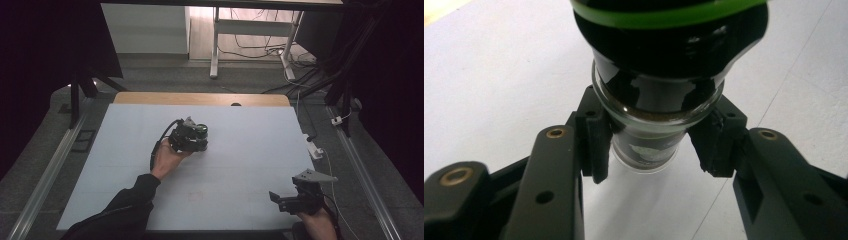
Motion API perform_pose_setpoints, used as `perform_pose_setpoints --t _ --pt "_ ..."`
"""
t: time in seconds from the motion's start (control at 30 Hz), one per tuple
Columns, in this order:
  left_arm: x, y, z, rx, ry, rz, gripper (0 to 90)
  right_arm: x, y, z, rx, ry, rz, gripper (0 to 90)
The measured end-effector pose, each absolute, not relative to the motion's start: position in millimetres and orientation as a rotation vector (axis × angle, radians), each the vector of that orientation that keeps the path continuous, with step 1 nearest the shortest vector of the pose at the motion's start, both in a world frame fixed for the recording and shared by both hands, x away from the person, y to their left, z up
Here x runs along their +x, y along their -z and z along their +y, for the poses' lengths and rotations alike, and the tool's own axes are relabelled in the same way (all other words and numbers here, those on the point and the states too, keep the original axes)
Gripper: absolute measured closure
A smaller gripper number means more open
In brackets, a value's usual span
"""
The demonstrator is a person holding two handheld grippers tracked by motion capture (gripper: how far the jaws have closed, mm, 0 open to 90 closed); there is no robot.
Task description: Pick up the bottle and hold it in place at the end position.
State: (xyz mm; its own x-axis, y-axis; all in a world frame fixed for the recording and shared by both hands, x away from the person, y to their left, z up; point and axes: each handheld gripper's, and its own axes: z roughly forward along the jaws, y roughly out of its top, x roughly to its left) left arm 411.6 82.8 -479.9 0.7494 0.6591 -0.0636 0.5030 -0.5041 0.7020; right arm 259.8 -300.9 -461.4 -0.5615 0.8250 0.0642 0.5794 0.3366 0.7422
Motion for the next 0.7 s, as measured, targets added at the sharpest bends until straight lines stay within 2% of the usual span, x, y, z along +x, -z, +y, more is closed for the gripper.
perform_pose_setpoints --t 0.7 --pt "409.9 501.3 73.9 2.252 -0.287 0.860 53.7 258.5 461.1 -301.1 1.244 -1.064 2.284 0.0"
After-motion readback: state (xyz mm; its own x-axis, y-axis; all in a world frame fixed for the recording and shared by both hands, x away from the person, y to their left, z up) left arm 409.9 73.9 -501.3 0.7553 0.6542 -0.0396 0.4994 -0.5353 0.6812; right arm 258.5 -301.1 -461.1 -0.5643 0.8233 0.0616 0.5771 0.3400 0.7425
